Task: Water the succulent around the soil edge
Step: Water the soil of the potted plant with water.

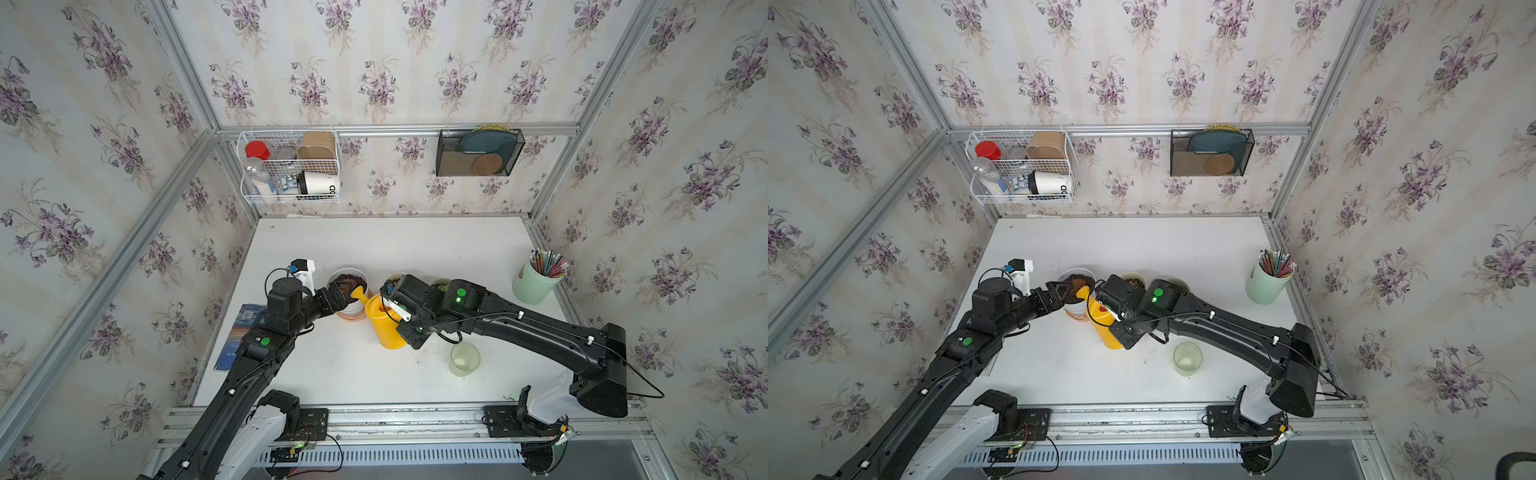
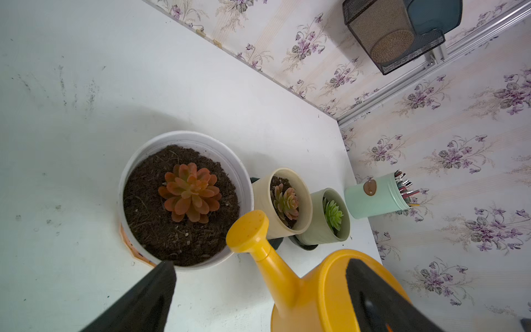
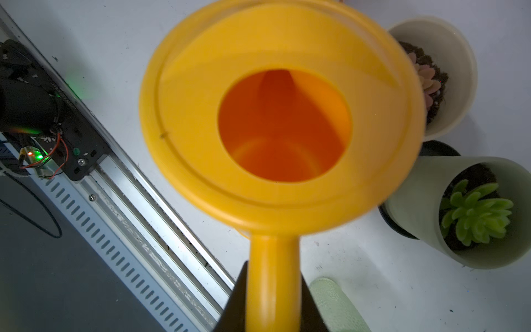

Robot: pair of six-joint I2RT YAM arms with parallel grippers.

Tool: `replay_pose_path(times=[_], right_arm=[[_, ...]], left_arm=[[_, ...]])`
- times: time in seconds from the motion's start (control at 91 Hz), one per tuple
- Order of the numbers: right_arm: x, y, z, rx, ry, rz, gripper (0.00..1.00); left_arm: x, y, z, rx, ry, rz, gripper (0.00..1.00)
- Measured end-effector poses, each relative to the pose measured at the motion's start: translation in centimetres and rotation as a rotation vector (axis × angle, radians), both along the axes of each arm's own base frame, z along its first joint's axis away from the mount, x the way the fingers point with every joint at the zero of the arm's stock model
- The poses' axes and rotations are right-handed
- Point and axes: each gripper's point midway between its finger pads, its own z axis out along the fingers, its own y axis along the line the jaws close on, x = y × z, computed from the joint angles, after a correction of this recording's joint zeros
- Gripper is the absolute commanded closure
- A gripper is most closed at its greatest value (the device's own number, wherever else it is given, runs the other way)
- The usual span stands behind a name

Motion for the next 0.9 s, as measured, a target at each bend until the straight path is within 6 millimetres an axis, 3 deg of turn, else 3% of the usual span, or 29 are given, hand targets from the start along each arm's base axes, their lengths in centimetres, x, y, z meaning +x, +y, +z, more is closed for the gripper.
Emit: replay_pose_path(times=[0.341,0.901], right_arm=[[-0.8,1.0,0.6,0.05,0.017,0.029,1.0],[1.3,-0.7,0.4,-0.001,-0.04,-0.044,1.0]], left_arm=[[-0.1,0.1,0.4,0.008,-0.019,-0.004,0.04],[-0.1,-1.8,0.9,-0.03,-0.001,-0.105,0.03]])
